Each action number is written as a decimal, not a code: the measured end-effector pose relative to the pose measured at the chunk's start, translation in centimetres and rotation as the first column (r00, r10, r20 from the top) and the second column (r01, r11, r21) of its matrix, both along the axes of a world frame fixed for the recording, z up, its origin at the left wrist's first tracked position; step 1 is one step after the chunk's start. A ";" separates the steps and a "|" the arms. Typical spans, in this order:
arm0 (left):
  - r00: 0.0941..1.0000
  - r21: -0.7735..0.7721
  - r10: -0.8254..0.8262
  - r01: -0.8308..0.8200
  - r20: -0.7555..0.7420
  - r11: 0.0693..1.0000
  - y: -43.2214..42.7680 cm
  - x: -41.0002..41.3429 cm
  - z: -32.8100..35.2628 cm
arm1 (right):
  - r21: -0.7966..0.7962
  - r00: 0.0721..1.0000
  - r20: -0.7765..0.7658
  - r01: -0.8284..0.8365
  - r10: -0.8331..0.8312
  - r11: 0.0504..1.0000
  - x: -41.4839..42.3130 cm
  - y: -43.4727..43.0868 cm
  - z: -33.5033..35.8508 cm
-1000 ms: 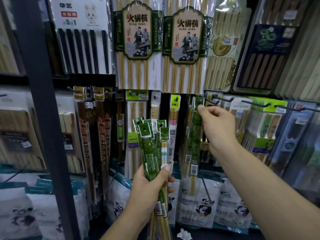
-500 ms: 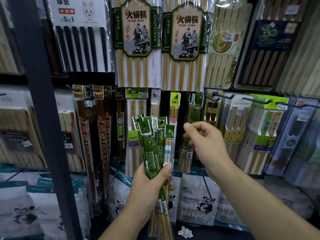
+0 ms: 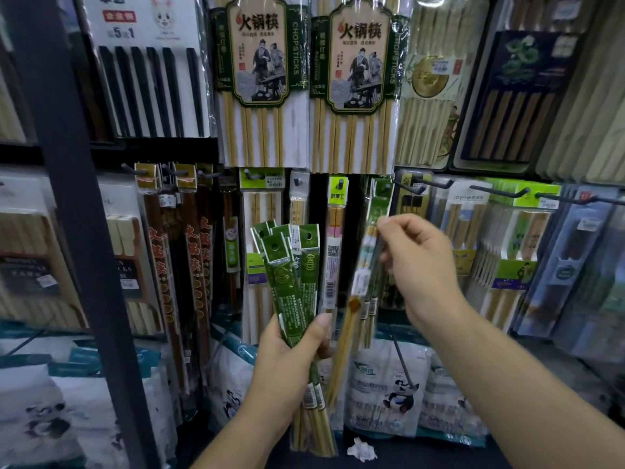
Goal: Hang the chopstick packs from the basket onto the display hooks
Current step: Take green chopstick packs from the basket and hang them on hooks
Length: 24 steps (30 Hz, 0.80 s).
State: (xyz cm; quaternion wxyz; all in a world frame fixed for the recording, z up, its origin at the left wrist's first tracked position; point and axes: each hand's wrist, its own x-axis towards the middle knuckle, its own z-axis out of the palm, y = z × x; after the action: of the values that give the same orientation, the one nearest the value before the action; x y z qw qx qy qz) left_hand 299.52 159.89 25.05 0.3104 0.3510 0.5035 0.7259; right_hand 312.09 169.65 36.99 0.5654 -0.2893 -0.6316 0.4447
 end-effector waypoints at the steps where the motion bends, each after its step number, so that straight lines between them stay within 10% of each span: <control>1: 1.000 0.000 -0.011 0.011 -0.004 1.000 0.0 0.0 0.0 | 0.010 0.999 -0.025 0.031 -0.031 0.999 0.1 0.4 0.7; 16: 0.973 0.029 -0.155 0.153 0.172 0.988 -0.1 -0.1 0.0 | 0.076 0.983 -0.048 0.182 -0.179 0.980 -0.9 3.2 2.0; 24: 0.991 -0.037 -0.131 0.132 0.018 0.991 -0.2 -0.2 0.0 | 0.076 0.977 -0.043 0.212 -0.209 0.974 -0.9 3.6 1.9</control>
State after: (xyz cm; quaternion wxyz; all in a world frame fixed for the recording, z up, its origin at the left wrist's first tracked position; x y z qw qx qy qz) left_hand 299.36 159.70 25.06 0.3681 0.3719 0.4906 0.6968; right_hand 311.14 173.24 38.86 0.6314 -0.3239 -0.6048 0.3615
